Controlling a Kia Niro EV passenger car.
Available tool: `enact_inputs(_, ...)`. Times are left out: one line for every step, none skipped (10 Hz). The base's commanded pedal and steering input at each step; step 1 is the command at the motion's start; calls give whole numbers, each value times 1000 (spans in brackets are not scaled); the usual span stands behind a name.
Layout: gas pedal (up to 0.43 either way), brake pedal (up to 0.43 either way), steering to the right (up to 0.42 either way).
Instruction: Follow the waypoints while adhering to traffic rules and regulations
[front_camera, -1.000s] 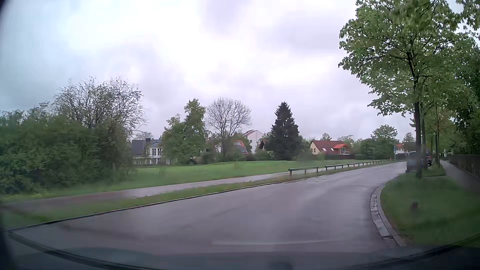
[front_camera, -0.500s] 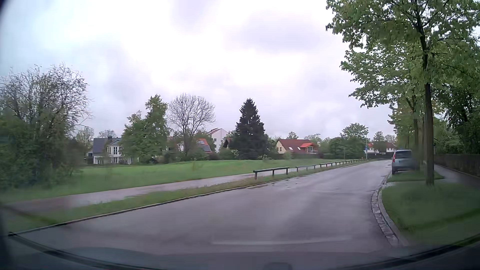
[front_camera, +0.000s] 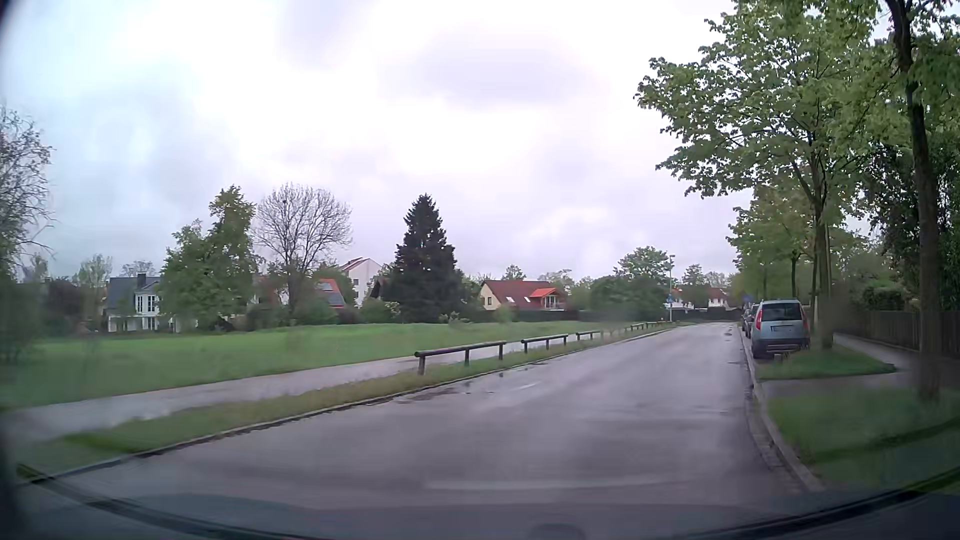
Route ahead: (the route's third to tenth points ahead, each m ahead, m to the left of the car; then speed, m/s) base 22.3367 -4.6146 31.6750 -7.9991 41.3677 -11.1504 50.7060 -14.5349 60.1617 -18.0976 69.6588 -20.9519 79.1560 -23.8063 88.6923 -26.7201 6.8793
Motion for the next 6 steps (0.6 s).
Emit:
enact_inputs(130,0,155)
enact_inputs(130,0,155)
enact_inputs(130,0,155)
enact_inputs(130,0,155)
enact_inputs(130,0,153)
enact_inputs(130,0,151)
